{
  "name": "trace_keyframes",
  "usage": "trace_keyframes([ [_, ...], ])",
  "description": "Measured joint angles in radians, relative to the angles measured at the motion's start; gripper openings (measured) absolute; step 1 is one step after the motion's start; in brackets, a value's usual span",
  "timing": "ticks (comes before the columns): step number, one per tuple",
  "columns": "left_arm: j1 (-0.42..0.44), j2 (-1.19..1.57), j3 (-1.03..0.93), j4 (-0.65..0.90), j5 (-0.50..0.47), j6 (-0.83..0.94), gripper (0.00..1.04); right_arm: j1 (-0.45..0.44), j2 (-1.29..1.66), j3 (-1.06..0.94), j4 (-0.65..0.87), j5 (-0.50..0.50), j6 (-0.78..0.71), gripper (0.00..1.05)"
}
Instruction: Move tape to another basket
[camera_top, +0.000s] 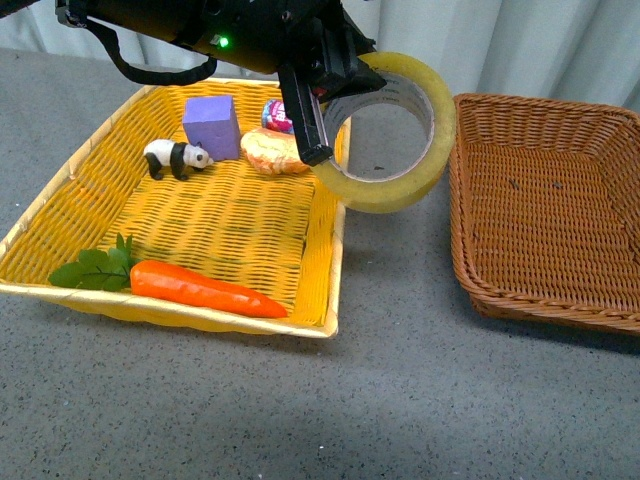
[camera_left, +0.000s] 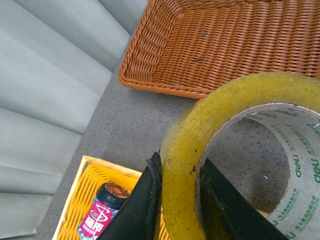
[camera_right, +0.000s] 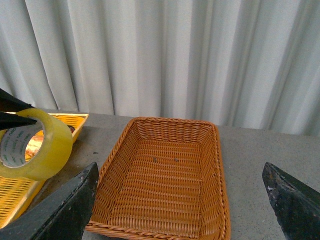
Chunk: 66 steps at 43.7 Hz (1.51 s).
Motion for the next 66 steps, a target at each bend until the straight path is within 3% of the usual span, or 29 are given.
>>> trace_keyframes([
  [28, -0.006, -0.005, 0.0, -0.034, 0.025, -0.084, 0.16, 0.0, 0.0, 0.0, 0.0, 0.0, 0.0, 0.96],
  [36, -0.006, -0.005, 0.0, -0.034, 0.024, -0.086, 0.16, -0.006, 0.08, 0.032, -0.086, -0.157, -0.195, 0.96],
  [44, -0.007, -0.005, 0.0, -0.034, 0.025, -0.087, 0.16, 0.091, 0.447, 0.121, 0.187, -0.14, -0.299, 0.96],
  [48, -0.007, -0.006, 0.0, -0.034, 0.025, -0.087, 0.16, 0.157, 0.748, 0.204, 0.393, -0.089, -0.269, 0.96],
  [52, -0.007, -0.006, 0.0, -0.034, 0.025, -0.087, 0.16, 0.197, 0.945, 0.269, 0.48, -0.06, -0.22, 0.96],
  [58, -0.007, -0.006, 0.0, -0.034, 0.025, -0.087, 0.16, 0.251, 1.187, 0.37, 0.494, -0.029, -0.122, 0.96],
  [66, -0.007, -0.006, 0.0, -0.034, 0.025, -0.087, 0.16, 0.33, 1.461, 0.552, 0.393, -0.005, 0.119, 0.96],
])
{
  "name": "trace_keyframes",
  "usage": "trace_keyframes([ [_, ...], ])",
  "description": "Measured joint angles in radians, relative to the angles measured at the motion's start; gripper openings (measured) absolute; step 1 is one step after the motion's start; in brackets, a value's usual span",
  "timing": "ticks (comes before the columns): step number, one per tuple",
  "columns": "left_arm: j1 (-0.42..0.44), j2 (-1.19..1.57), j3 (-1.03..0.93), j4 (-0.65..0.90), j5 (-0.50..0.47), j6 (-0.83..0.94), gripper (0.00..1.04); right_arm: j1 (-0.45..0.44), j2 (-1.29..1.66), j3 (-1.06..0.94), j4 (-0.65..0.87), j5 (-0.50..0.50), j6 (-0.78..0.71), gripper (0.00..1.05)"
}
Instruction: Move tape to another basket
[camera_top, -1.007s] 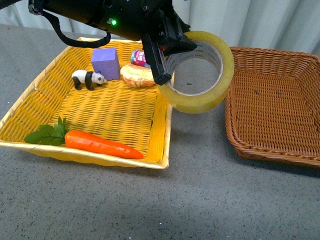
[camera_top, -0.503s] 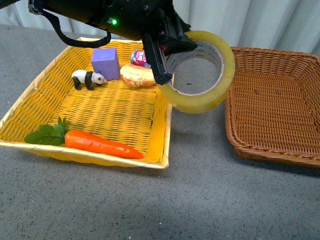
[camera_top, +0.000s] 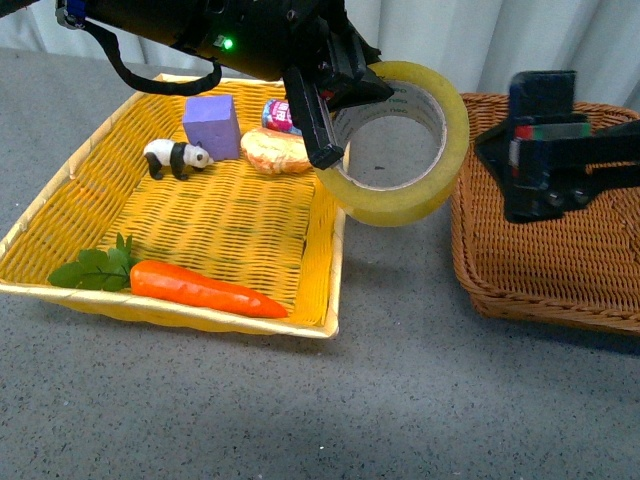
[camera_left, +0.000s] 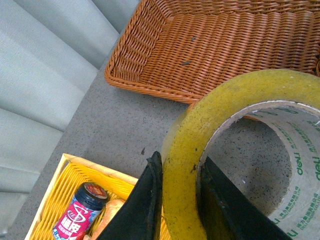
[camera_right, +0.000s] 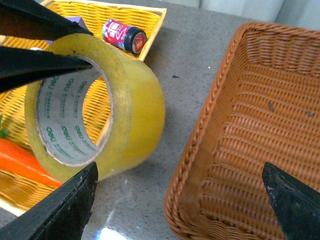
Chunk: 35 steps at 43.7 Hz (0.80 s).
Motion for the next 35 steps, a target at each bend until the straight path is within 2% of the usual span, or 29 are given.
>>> trace_keyframes([
  [11, 0.0, 0.0, 0.0, 0.0, 0.0, 0.0, 0.16, 0.06, 0.161, 0.134, -0.037, 0.048, 0.131, 0.96],
  [27, 0.0, 0.0, 0.0, 0.0, -0.001, 0.0, 0.16, 0.063, 0.276, 0.187, -0.034, 0.084, 0.214, 0.96],
  [29, -0.001, 0.0, 0.0, 0.0, -0.003, 0.0, 0.16, 0.061, 0.28, 0.188, -0.032, 0.081, 0.224, 0.91],
  [35, -0.005, 0.0, 0.0, 0.0, -0.002, 0.0, 0.16, 0.058, 0.285, 0.198, -0.039, 0.057, 0.255, 0.67],
])
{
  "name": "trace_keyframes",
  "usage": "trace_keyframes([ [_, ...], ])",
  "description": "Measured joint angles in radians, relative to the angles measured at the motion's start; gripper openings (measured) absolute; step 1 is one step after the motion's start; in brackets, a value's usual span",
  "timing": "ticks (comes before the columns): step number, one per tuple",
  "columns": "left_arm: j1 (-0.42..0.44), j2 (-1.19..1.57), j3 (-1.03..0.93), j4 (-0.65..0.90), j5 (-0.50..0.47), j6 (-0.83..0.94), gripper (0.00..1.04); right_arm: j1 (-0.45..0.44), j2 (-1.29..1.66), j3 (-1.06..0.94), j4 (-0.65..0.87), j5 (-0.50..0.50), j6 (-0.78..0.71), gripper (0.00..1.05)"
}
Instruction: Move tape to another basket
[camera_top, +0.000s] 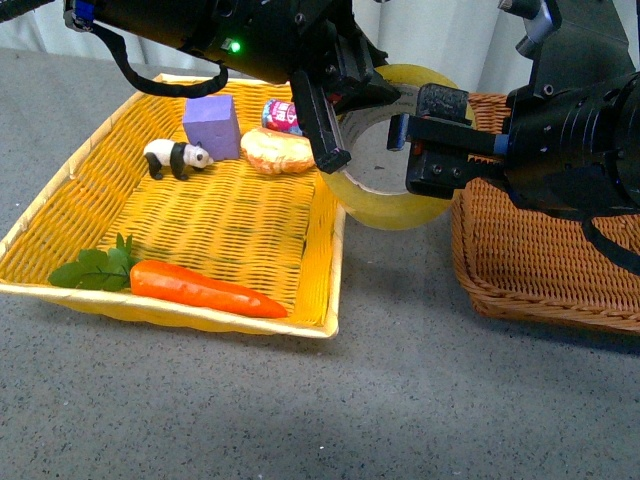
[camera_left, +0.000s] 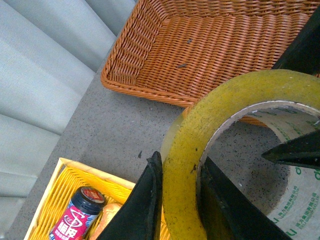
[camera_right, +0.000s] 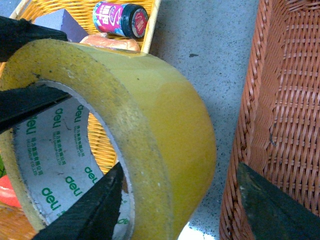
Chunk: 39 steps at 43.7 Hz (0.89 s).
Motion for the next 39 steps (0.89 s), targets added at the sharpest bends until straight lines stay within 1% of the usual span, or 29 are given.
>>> trace_keyframes([
  [4, -0.002, 0.0, 0.0, 0.0, 0.0, 0.0, 0.16, 0.0, 0.0, 0.006, -0.012, -0.013, 0.022, 0.5],
  [11, -0.006, 0.0, -0.001, 0.0, -0.005, -0.016, 0.16, -0.006, 0.005, 0.021, -0.028, 0.0, 0.071, 0.3],
  [15, -0.012, 0.0, -0.001, 0.0, -0.001, -0.031, 0.16, -0.007, 0.01, 0.022, -0.033, 0.009, 0.087, 0.22],
  [19, -0.015, 0.0, -0.001, 0.0, 0.0, -0.037, 0.17, -0.008, 0.013, 0.022, -0.035, 0.013, 0.094, 0.19],
  [20, -0.018, -0.001, -0.003, 0.005, -0.018, -0.054, 0.2, -0.007, 0.014, 0.022, -0.035, 0.013, 0.093, 0.19],
  [21, -0.024, -0.006, -0.018, 0.039, -0.057, -0.084, 0.26, -0.008, 0.014, 0.022, -0.035, 0.013, 0.086, 0.18],
  [23, -0.036, -0.013, -0.034, 0.077, -0.163, -0.139, 0.33, -0.012, 0.02, 0.029, -0.033, 0.009, 0.069, 0.17],
  [24, -0.047, -0.016, -0.039, 0.094, -0.234, -0.189, 0.39, -0.014, 0.023, 0.031, -0.031, 0.01, 0.066, 0.17],
  [25, -0.05, -0.018, -0.04, 0.101, -0.267, -0.212, 0.43, -0.016, 0.025, 0.034, -0.025, 0.011, 0.065, 0.17],
  [27, -0.052, -0.026, -0.047, 0.112, -0.286, -0.26, 0.52, -0.021, 0.025, 0.035, -0.02, 0.01, 0.057, 0.17],
  [31, -0.045, -0.042, -0.056, 0.117, -0.296, -0.311, 0.68, -0.033, 0.033, 0.041, 0.004, 0.007, 0.036, 0.17],
  [34, -0.035, -0.059, -0.068, 0.116, -0.296, -0.373, 0.82, -0.04, 0.048, 0.053, 0.024, -0.009, 0.033, 0.17],
  [36, -0.031, -0.068, -0.074, 0.116, -0.295, -0.412, 0.88, -0.042, 0.059, 0.06, 0.033, -0.018, 0.014, 0.17],
  [39, -0.025, -0.093, -0.087, 0.114, -0.268, -0.487, 0.97, -0.044, 0.075, 0.068, 0.039, 0.001, 0.004, 0.16],
])
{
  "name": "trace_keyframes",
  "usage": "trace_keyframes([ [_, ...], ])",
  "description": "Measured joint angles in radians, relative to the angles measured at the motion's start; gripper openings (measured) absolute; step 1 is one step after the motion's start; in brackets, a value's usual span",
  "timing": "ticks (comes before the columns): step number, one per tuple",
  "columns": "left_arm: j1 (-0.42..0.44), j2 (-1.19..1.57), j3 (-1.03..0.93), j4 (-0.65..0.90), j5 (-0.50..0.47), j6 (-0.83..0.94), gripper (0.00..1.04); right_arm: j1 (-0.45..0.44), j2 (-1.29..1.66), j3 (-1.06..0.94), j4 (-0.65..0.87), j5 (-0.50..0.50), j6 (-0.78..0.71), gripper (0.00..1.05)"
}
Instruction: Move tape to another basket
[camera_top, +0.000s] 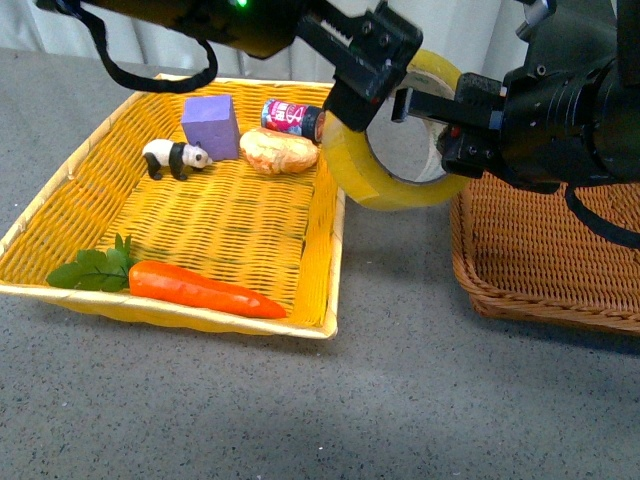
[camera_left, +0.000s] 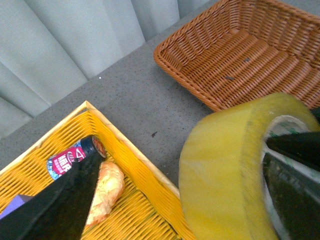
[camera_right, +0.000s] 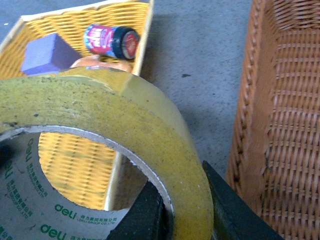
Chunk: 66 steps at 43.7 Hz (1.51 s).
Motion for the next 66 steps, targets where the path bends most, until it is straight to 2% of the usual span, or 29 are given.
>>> trace_keyframes([
  [2, 0.0, -0.024, -0.006, -0.004, 0.008, -0.03, 1.0, -0.012, 0.02, 0.007, 0.003, 0.011, -0.012, 0.16],
  [7, -0.001, -0.095, -0.015, -0.046, 0.031, -0.06, 0.98, -0.056, 0.066, 0.018, -0.008, 0.006, -0.015, 0.15],
  [17, -0.013, -0.085, -0.034, -0.025, 0.002, -0.069, 0.98, -0.105, 0.079, 0.067, -0.011, 0.001, -0.016, 0.15],
  [27, 0.023, -0.068, -0.051, 0.122, -0.169, -0.123, 0.98, -0.166, 0.079, 0.071, -0.022, 0.024, -0.044, 0.15],
  [37, 0.085, -0.021, -0.128, 0.283, -0.351, -0.294, 0.98, -0.287, 0.123, 0.111, -0.072, 0.051, -0.117, 0.15],
  [47, 0.104, -0.007, -0.164, 0.341, -0.448, -0.435, 0.98, -0.33, 0.251, 0.222, -0.212, 0.026, -0.182, 0.15],
  [54, 0.108, -0.007, -0.176, 0.343, -0.465, -0.468, 0.98, -0.326, 0.285, 0.266, -0.256, 0.036, -0.22, 0.15],
  [56, 0.113, -0.007, -0.18, 0.34, -0.481, -0.479, 0.98, -0.326, 0.285, 0.272, -0.257, 0.036, -0.227, 0.2],
  [61, 0.121, -0.009, -0.188, 0.341, -0.534, -0.487, 0.98, -0.326, 0.278, 0.271, -0.242, 0.016, -0.23, 0.42],
  [66, 0.126, -0.018, -0.215, 0.381, -0.616, -0.51, 0.98, -0.325, 0.218, 0.213, -0.155, 0.007, -0.252, 0.63],
])
